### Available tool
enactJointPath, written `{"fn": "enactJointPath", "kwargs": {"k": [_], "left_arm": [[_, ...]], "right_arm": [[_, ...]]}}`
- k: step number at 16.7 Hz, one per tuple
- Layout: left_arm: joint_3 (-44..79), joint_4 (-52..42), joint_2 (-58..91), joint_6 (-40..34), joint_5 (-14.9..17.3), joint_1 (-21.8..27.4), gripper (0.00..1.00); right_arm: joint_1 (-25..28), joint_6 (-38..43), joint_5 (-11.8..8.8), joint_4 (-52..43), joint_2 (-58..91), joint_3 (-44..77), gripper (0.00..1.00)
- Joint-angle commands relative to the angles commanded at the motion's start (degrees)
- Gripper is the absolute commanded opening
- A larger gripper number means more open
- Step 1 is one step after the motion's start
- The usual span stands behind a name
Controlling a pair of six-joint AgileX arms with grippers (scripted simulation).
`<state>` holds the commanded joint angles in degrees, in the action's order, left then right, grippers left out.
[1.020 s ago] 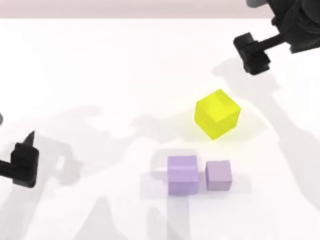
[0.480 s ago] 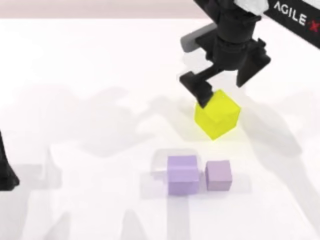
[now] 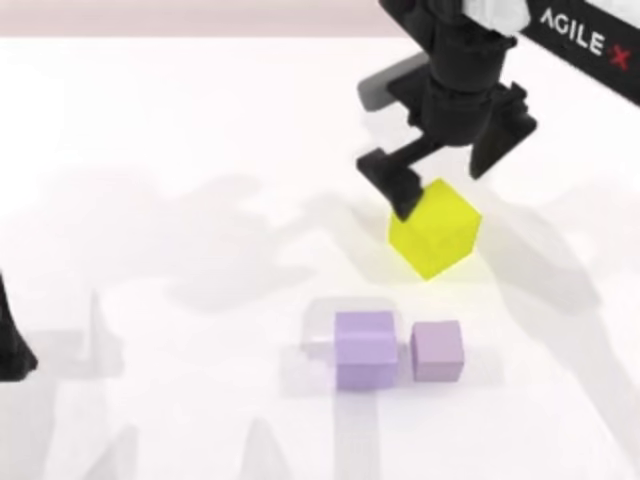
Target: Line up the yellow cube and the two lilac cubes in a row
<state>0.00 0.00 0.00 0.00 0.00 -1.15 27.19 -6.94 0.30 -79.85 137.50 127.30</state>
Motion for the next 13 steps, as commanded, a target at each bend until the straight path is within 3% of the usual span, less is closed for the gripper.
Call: {"fn": "enactJointPath", "kwargs": {"k": [7, 13], "left_arm": [[0.0, 0.0, 0.0, 0.0, 0.0, 0.0, 1.00], [0.0, 0.0, 0.0, 0.0, 0.0, 0.0, 1.00]], "right_arm": [[0.2, 0.2, 0.0, 15.8, 1.8, -13.7, 1.00], [0.3, 0.2, 0.0, 17.7, 2.2, -15.4, 1.00]]}}
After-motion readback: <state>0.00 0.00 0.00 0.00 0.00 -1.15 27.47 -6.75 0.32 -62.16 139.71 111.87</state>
